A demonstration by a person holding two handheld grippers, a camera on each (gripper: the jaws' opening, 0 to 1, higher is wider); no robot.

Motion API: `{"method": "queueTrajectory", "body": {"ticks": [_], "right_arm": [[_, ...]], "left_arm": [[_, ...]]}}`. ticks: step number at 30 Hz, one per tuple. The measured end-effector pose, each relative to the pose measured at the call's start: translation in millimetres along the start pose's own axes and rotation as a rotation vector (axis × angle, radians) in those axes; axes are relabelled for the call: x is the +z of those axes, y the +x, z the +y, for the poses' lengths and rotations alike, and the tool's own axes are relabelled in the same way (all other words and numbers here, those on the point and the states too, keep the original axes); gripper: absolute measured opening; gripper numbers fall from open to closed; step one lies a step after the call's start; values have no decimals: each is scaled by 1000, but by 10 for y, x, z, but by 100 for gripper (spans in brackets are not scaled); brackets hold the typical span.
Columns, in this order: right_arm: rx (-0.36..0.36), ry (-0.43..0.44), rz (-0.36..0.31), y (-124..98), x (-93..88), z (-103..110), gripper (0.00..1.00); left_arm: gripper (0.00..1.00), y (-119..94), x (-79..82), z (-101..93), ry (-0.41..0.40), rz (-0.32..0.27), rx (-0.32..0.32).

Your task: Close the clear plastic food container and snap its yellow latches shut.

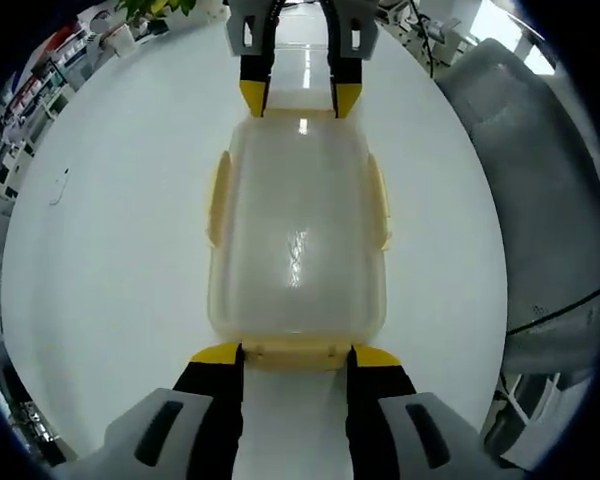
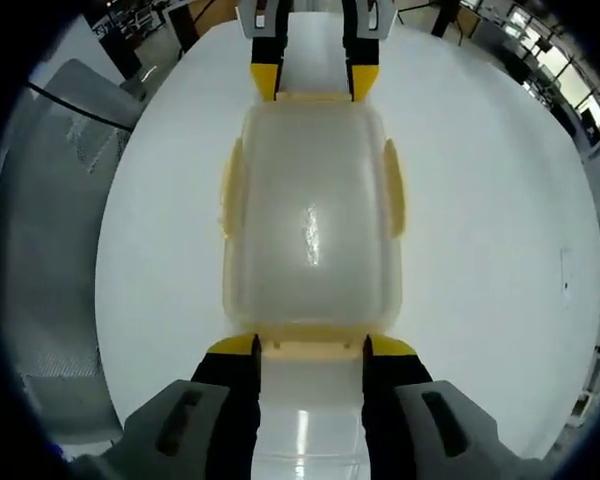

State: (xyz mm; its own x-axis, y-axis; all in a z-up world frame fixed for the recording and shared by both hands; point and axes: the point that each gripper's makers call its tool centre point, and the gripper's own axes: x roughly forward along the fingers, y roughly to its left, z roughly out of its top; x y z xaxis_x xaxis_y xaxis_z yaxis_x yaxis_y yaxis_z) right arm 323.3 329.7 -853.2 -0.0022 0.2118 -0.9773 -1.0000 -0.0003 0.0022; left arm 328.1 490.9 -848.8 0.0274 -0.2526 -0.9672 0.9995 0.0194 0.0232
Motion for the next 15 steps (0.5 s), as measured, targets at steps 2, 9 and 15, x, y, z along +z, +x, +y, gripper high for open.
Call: {"method": "queueTrajectory", "body": {"ticks": [2, 9, 15], "right_arm": [[0, -3, -8, -2, 2, 0, 35], [-6, 13, -3, -32, 66, 28, 35], [-16, -6, -88, -273, 169, -2, 35]], "left_arm": [[33, -2, -1, -2, 1, -7, 2], [33, -58, -41, 28, 16, 78, -7], [33, -278, -42, 12, -25, 57, 5]]}}
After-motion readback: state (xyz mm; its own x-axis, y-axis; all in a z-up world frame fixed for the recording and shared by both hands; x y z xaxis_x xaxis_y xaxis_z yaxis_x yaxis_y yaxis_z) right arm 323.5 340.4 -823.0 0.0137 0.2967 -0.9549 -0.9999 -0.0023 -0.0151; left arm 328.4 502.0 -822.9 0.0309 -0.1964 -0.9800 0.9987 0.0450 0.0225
